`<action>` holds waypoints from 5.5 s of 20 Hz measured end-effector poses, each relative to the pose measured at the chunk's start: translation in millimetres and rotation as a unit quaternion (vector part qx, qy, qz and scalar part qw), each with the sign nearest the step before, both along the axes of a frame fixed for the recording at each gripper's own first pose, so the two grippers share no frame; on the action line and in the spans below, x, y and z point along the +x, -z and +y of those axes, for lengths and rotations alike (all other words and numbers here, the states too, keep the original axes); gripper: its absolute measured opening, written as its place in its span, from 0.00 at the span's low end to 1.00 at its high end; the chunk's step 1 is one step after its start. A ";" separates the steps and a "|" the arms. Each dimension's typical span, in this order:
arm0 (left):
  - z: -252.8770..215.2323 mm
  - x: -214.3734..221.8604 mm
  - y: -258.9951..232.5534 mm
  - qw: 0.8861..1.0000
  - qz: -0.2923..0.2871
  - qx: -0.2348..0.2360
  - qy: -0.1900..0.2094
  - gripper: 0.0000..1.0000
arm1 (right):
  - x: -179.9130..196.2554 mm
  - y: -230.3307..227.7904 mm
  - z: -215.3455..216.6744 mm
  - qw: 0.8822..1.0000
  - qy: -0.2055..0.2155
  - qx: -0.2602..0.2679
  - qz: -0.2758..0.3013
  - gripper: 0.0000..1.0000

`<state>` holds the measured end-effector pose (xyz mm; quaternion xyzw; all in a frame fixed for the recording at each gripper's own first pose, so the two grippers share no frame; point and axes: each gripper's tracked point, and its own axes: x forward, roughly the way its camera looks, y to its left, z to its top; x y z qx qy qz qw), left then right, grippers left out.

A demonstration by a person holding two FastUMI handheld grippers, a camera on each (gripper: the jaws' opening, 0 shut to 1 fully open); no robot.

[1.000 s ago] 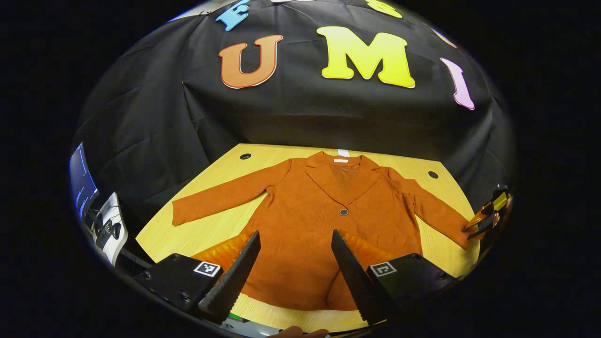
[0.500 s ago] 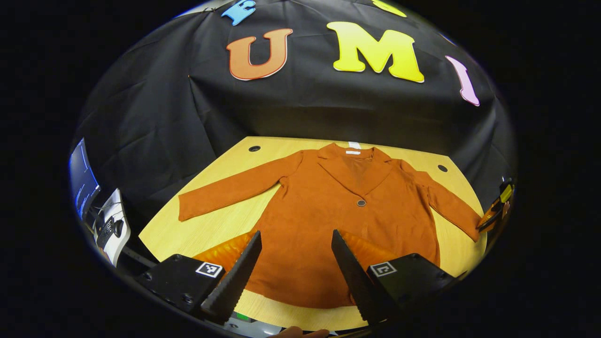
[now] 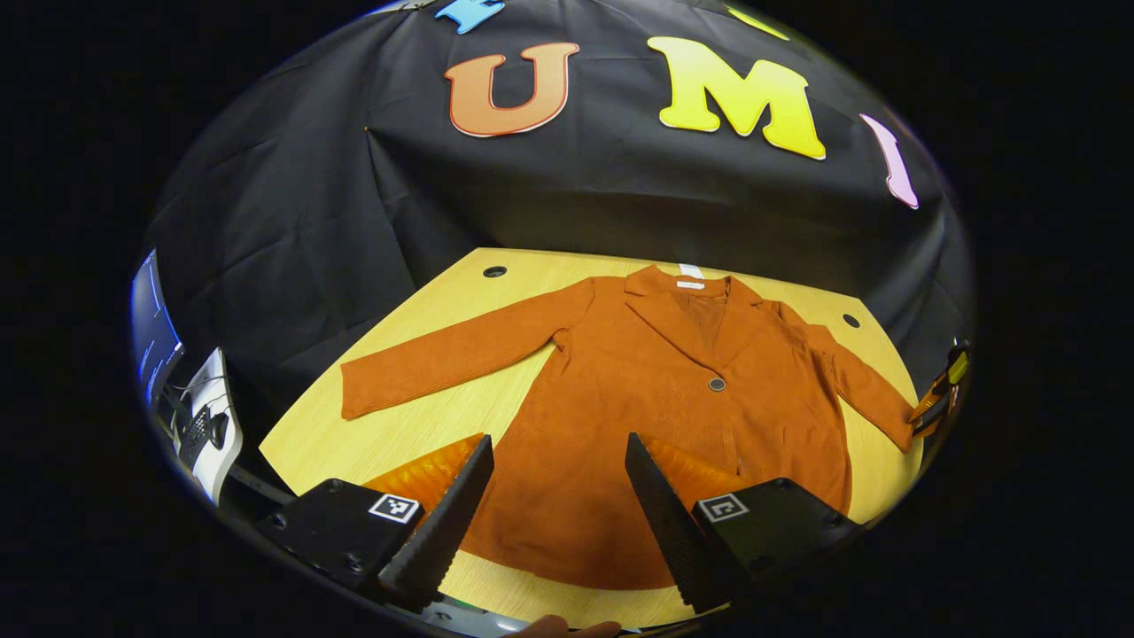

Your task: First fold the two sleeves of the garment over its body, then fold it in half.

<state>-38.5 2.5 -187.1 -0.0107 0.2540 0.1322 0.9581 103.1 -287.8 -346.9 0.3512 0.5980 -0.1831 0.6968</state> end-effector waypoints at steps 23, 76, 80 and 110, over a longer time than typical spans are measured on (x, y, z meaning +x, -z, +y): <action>69.2 -9.9 26.0 0.998 0.020 -0.004 0.052 0.98 | 89.0 -157.1 78.5 0.991 -0.065 -0.054 -0.107 0.00; 312.8 22.6 81.2 0.954 0.121 -0.234 -0.142 0.97 | 38.0 -259.7 554.4 0.867 -0.442 0.074 -0.216 0.99; 327.5 31.4 98.5 0.930 0.183 -0.263 -0.178 0.98 | 9.5 -251.5 474.9 0.858 -0.454 0.009 -0.240 0.98; 348.8 51.4 118.4 0.856 0.347 -0.324 -0.206 0.04 | -239.1 -316.8 97.8 0.929 -0.115 -0.168 -0.310 0.94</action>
